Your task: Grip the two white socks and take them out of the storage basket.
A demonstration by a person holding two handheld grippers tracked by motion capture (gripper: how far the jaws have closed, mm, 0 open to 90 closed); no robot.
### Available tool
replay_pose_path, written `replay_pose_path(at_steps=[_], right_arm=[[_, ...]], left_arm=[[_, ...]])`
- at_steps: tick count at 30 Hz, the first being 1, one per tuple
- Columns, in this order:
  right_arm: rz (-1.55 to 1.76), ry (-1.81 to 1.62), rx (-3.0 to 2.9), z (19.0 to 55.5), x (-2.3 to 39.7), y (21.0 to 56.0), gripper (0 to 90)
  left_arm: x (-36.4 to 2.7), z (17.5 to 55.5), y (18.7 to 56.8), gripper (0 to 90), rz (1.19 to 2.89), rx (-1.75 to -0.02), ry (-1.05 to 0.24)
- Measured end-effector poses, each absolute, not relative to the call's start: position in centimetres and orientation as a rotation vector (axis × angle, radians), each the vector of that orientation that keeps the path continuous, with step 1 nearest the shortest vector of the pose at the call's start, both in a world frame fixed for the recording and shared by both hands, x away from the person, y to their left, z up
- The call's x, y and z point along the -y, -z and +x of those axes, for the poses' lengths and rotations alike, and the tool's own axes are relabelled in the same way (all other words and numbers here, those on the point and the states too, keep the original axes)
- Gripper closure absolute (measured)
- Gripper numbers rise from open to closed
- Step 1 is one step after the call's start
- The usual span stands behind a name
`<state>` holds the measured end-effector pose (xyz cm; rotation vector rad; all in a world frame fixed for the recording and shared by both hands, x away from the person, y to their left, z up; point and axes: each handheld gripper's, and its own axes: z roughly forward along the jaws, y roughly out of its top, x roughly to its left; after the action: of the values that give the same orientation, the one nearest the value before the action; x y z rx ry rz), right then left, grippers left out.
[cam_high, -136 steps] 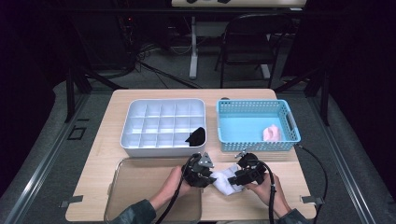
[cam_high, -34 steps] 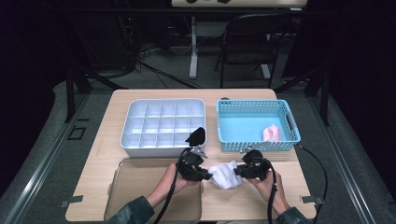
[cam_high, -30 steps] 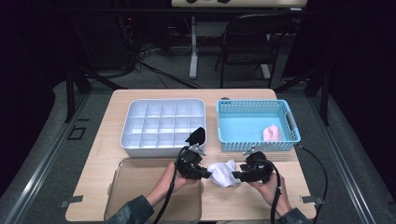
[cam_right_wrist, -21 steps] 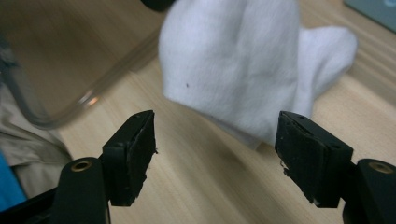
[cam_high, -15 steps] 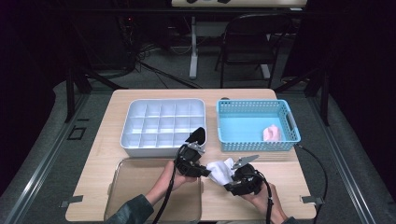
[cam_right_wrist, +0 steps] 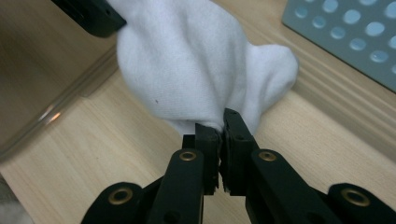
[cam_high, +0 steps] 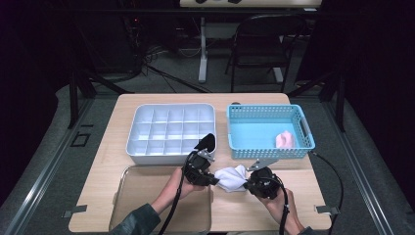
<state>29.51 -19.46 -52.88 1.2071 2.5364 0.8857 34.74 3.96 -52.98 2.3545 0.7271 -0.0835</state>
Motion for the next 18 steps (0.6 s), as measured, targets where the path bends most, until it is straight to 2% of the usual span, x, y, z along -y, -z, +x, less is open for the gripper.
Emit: replay_pose_path(at_steps=[2, 7, 10, 14, 18], right_arm=[[1.218, -0.876, -2.546, 29.6, 19.2, 53.0, 86.7], [1.266, -0.880, -2.549, 29.9, 19.1, 53.2, 86.3], [1.289, -0.909, -2.529, 30.0, 19.5, 53.0, 86.4], [1.289, -0.935, -2.515, 29.9, 19.6, 52.6, 86.4], [1.290, -0.950, -2.500, 29.8, 19.7, 52.4, 86.3]], left_arm=[[-4.0, 34.8, 53.1, 76.4, 2.366, -0.729, 0.050], [-4.4, 34.1, 52.8, 51.6, 2.370, -0.728, -0.033], [-4.5, 33.8, 52.7, 42.4, 2.372, -0.715, -0.057], [-4.3, 34.3, 53.3, 37.4, 2.364, -0.729, -0.001], [-3.6, 34.4, 54.3, 41.4, 2.358, -0.725, 0.056]])
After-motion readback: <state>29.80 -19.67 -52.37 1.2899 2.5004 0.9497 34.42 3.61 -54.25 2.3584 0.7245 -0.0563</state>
